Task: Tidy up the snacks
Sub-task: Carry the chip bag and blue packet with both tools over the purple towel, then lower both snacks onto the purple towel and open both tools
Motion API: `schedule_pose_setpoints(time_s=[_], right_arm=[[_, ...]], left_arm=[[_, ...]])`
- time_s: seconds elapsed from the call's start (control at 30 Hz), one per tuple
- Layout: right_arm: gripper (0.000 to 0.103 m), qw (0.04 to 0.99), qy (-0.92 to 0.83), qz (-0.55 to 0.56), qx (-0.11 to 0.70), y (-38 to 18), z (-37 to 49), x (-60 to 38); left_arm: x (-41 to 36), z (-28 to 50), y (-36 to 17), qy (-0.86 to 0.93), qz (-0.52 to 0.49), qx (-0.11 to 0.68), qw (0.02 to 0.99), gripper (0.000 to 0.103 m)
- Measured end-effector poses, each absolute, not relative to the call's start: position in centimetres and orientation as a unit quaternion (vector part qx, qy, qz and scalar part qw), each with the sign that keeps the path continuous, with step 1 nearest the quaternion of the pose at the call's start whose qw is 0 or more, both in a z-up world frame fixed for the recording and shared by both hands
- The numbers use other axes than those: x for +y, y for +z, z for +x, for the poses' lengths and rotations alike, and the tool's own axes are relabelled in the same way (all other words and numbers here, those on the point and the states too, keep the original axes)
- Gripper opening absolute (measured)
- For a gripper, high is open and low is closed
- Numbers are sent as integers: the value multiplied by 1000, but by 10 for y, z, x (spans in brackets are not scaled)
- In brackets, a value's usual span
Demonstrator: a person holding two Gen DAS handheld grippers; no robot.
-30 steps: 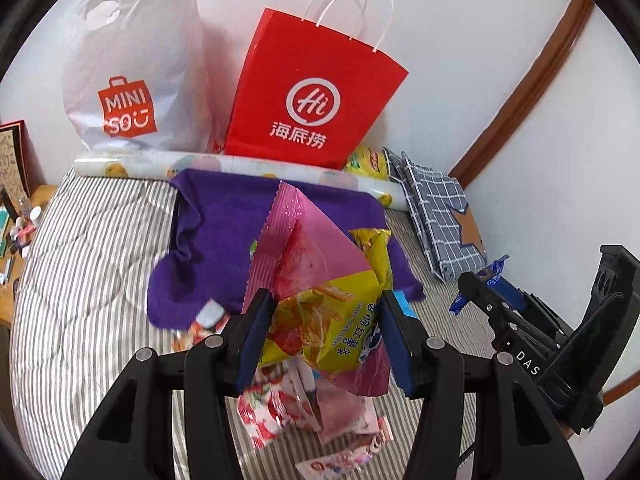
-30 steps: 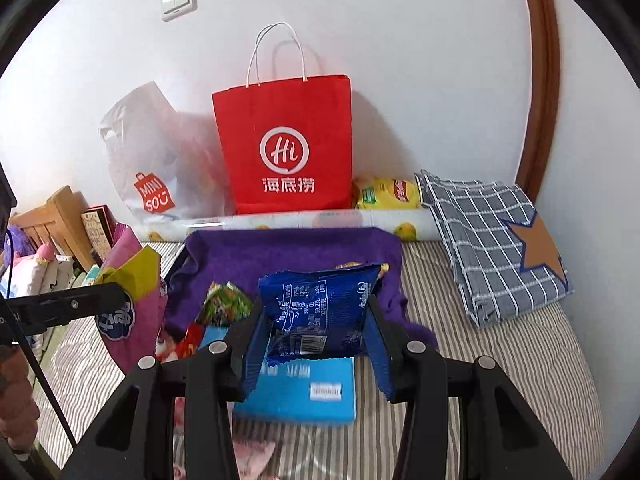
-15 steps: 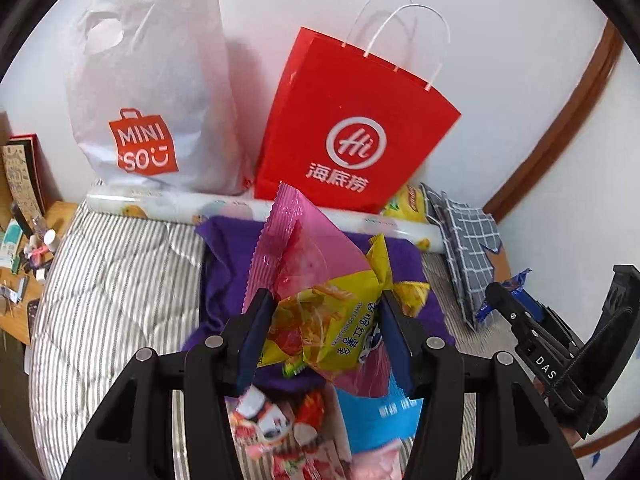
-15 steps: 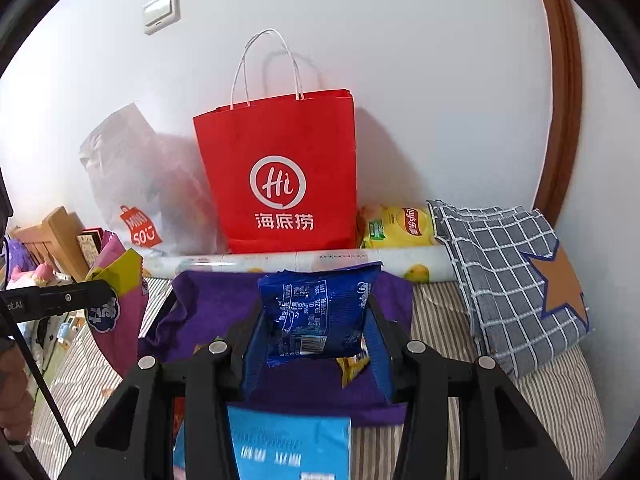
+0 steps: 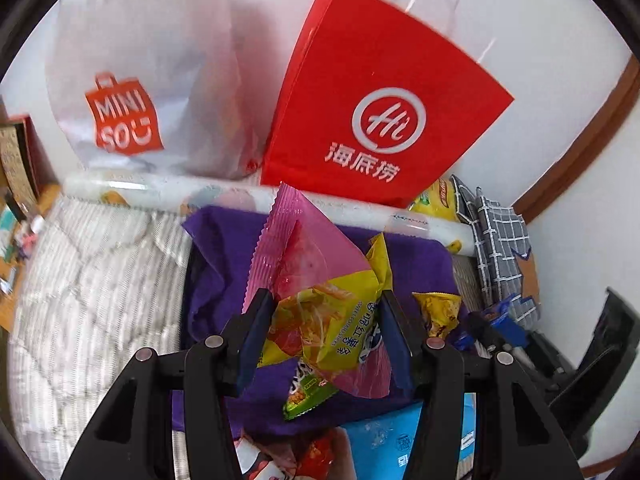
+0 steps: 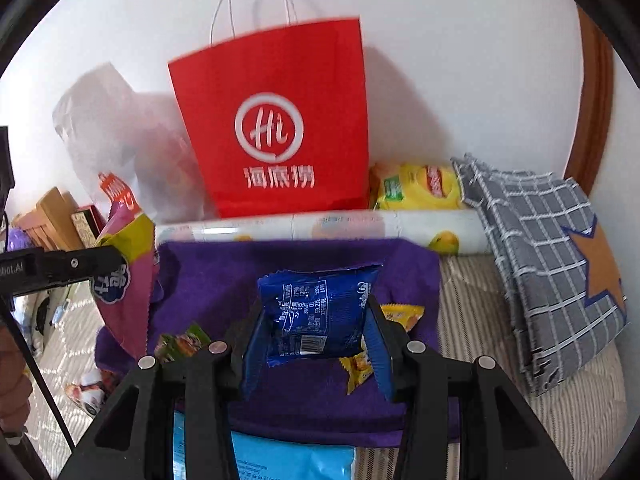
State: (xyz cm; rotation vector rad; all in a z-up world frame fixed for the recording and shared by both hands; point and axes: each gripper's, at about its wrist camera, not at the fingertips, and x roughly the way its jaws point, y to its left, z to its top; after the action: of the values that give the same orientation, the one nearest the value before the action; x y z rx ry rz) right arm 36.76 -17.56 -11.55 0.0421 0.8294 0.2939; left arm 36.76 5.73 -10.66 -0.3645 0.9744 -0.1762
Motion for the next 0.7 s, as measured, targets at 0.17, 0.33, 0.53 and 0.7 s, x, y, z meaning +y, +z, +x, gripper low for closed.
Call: schedule_pose_setpoints(time_s=[0.17, 0.33, 0.53, 0.7], right_arm=[[43, 895, 143, 14, 423, -133, 372, -172], [43, 891, 140, 8, 432, -139, 373, -171], [43, 888, 139, 3, 439, -141, 375, -169], [43, 887, 137, -1, 441, -142, 375, -169]], left_arm=[[63, 375, -122, -92, -195, 476, 853, 53], [61, 376, -135, -98, -198, 487, 845, 53], [58, 376, -141, -99, -195, 497, 840, 53], [55, 376, -143, -103, -192, 503, 837, 53]])
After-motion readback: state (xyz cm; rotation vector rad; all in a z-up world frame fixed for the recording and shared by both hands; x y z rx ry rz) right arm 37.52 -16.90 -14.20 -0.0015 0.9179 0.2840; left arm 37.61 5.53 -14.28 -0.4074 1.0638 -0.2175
